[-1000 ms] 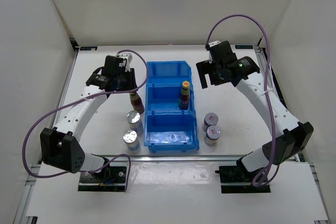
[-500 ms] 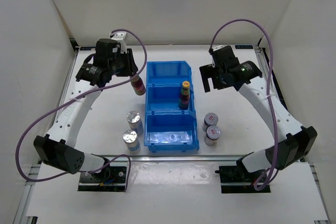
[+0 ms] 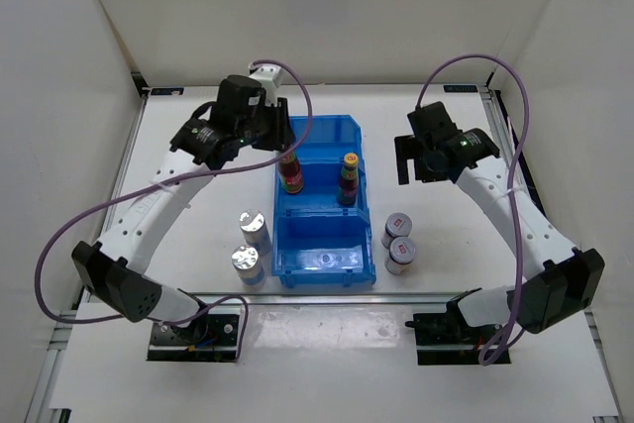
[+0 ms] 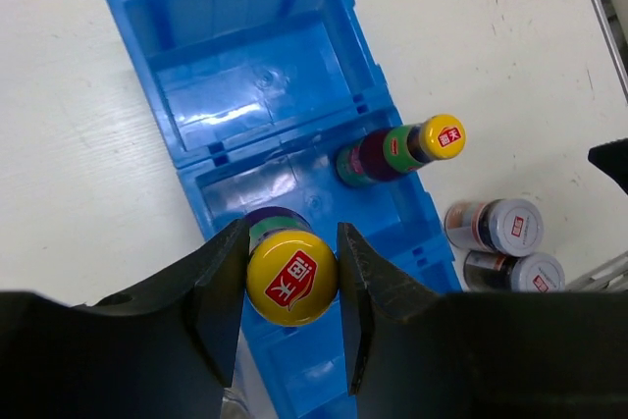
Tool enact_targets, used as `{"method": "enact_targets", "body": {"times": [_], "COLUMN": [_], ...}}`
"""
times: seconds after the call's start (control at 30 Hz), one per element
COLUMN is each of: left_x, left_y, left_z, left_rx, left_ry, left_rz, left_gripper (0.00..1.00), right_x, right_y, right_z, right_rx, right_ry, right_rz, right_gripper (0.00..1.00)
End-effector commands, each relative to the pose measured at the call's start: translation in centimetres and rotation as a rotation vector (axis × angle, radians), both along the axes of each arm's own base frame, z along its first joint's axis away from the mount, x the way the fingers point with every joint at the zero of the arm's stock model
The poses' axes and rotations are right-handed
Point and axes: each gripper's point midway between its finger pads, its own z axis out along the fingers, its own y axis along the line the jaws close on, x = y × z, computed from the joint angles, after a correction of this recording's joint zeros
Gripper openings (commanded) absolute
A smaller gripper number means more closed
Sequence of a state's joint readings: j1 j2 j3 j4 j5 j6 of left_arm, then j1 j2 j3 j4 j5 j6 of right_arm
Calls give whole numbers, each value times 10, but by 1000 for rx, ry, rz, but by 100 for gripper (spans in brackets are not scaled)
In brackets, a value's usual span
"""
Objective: Organize the condiment bottles
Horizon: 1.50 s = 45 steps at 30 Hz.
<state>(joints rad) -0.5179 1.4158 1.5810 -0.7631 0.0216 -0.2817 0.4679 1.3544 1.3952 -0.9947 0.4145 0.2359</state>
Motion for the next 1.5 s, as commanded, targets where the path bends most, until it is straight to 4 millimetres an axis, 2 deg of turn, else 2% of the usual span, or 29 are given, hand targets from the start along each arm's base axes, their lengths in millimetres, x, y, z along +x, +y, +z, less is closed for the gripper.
{"method": "enact_targets", "body": {"times": [0.0,0.07,0.1,0.17,0.23,0.3,0.37,0.47,0.6,0.73,0.83,0.87,0.93,1.07,1.13,1.23,1.3,1.33,1.37,1.43,1.47], "left_x": [11,14,14,16,20,22,23,23,23,20,20,20,19,21,21,24,25,25,24,22,23], "left_y": [-14,-21,-21,-32,-32,-38,-44,-47,-44,-46,-43,-43,-43,-44,-44,-45,-42,-42,-38,-33,-26], "left_z": [18,5,5,-13,-19,-38,-44,-67,-80,-93,-96,-96,-102,-97,-95,-83,-62,-53,-34,-15,-8], "left_rx": [-60,-62,-68,-58,-55,-33,-27,13,25,41,51,51,63,56,56,49,36,30,10,-4,-9], "left_ry": [-69,-34,-30,-2,7,44,52,91,118,142,145,145,161,151,151,129,86,65,24,-21,-38], "left_rz": [17,20,24,19,35,38,28,32,59,64,73,73,73,73,73,67,73,68,82,88,108], "left_gripper": [11,11,11,11,11,11,11,11,12,21,39,49,56,74,98,100,100,100,100,100,100], "right_x": [-7,-11,-13,-18,-23,-29,-36,-47,-56,-66,-69,-67,-69,-69,-69,-70,-70,-73,-73,-73,-76], "right_y": [-4,-1,1,4,4,7,18,24,28,38,45,46,51,55,55,52,50,49,49,49,49], "right_z": [-2,-4,-9,-16,-25,-35,-43,-58,-75,-89,-96,-96,-100,-107,-109,-115,-120,-123,-123,-125,-128], "right_rx": [20,42,46,58,76,89,139,166,174,228,265,269,287,300,296,283,267,262,262,259,263], "right_ry": [-1,10,28,55,88,126,166,236,307,356,382,372,393,411,419,435,448,460,460,468,480], "right_rz": [-29,-14,-7,5,1,15,49,71,81,110,119,121,131,137,135,115,107,104,104,102,104], "right_gripper": [100,100,100,100,100,100,100,100,100,100,100,100,100,100,100,99,96,93,91,87,79]}}
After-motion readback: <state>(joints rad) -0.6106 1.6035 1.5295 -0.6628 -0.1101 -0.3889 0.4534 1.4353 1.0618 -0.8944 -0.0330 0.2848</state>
